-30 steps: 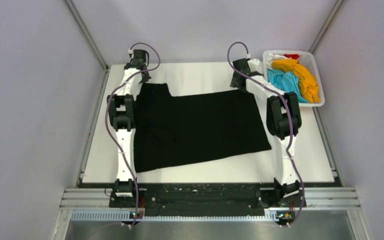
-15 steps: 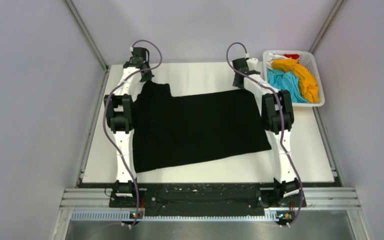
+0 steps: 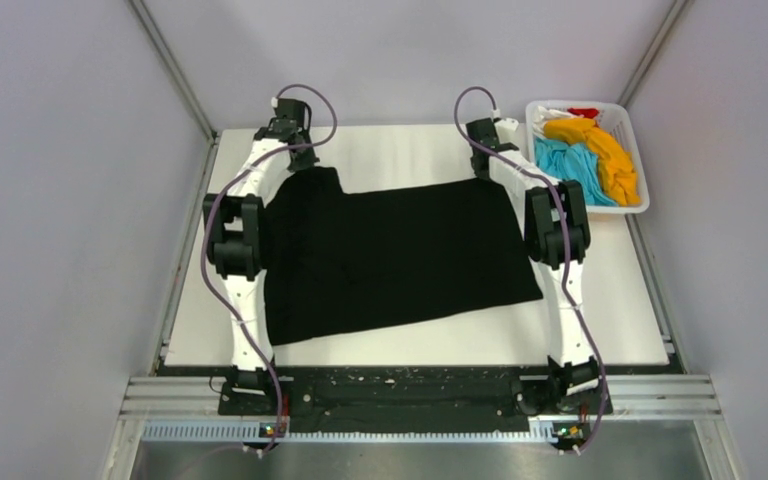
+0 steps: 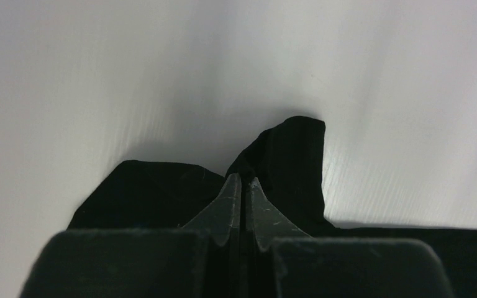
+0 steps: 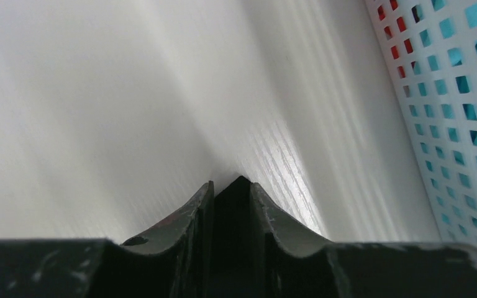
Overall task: Fold and stack the t-shirts
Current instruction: Grab the side of the flattened tshirt furthest away from the robot with both arms, then fold the other side of the tshirt into a rectangle
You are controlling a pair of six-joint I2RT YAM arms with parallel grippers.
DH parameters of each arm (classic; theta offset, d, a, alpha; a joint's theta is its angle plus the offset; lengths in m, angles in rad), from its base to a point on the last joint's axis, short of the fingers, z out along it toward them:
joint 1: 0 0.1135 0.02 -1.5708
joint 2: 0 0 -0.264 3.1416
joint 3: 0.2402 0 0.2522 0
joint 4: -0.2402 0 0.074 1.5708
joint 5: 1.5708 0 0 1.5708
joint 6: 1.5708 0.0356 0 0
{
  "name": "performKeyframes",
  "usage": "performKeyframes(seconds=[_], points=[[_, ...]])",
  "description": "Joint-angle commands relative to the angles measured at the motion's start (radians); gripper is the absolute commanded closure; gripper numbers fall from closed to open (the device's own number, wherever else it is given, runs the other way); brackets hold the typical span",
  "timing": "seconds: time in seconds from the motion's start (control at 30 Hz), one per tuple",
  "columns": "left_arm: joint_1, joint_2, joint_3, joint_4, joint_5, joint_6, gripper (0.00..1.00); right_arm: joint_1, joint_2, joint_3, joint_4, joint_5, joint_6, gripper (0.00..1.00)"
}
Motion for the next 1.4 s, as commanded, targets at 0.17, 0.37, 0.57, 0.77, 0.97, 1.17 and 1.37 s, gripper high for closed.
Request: performKeyframes(seconds=[0.17, 0.37, 0.57, 0.77, 0.97, 1.17, 1.37], points=[[-0.034, -0.187, -0.141, 0.030, -0.048, -0.017, 1.00, -0.007, -0.066, -0.042, 0.009, 0.010, -0.015, 1.00], [-0.050, -0.258, -0.204, -0.009, -0.039, -0.041, 1.00, -0.005, -0.146, -0.085, 0.053, 0.004, -0.063, 1.00], [-0.082, -0.353, -0.316, -0.019, -0.065, -0.067, 1.00, 0.000, -0.283, -0.242, 0.134, -0.047, -0.100, 1.00], [-0.114, -0.498, -0.457, -0.013, -0.103, -0.093, 1.00, 0.006, -0.395, -0.386, 0.165, -0.075, -0.111, 1.00], [-0.160, -0.645, -0.602, -0.017, -0.152, -0.101, 1.00, 0.010, -0.501, -0.515, 0.213, -0.118, -0.133, 1.00], [-0.202, -0.767, -0.719, -0.053, -0.225, -0.118, 1.00, 0.010, -0.582, -0.591, 0.237, -0.114, -0.145, 1.00], [-0.238, -0.900, -0.814, -0.091, -0.241, -0.136, 1.00, 0.010, -0.600, -0.594, 0.240, -0.098, -0.179, 1.00]])
